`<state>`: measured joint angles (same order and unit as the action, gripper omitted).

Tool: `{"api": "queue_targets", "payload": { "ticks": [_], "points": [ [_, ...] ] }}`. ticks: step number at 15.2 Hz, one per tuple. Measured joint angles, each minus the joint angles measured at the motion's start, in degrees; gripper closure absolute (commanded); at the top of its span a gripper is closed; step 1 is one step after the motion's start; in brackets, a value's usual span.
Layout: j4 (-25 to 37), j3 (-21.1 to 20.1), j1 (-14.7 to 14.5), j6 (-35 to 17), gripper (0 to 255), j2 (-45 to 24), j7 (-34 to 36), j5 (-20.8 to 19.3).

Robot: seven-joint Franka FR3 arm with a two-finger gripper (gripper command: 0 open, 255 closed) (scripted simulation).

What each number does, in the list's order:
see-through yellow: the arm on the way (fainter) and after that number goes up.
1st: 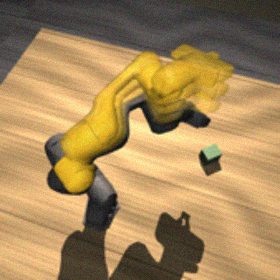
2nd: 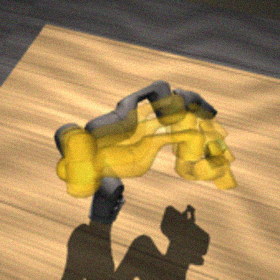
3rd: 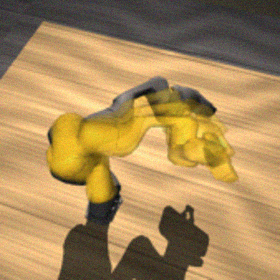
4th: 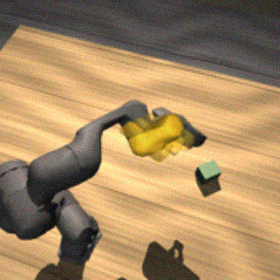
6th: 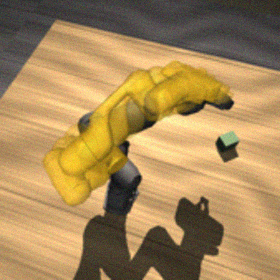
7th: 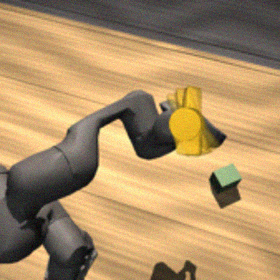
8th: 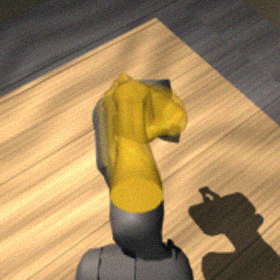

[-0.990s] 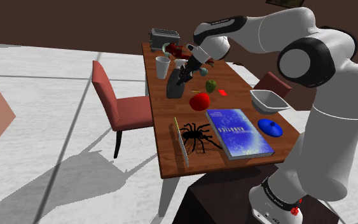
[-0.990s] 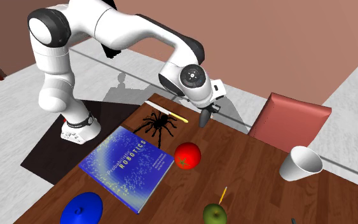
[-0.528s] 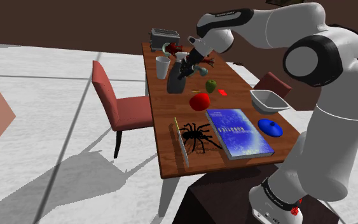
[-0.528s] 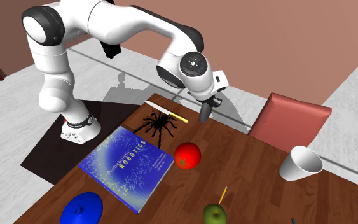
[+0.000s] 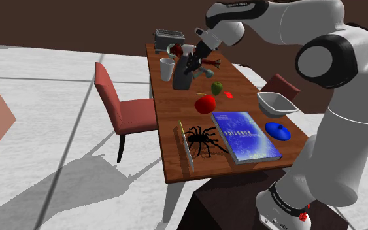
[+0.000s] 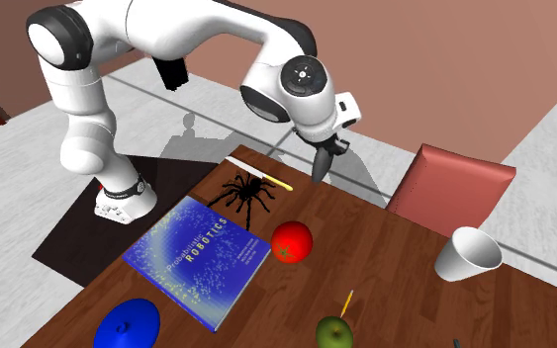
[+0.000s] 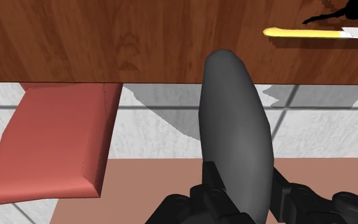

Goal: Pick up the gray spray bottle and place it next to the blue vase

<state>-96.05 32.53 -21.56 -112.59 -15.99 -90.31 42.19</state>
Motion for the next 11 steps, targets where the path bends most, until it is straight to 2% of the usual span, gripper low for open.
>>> {"api": "queue_targets", "payload": {
  "ticks": [11],
  "points": [
    [6.5,0.7,0.5,6.3,255,1.1,4.2,-2.1]
  ]
}}
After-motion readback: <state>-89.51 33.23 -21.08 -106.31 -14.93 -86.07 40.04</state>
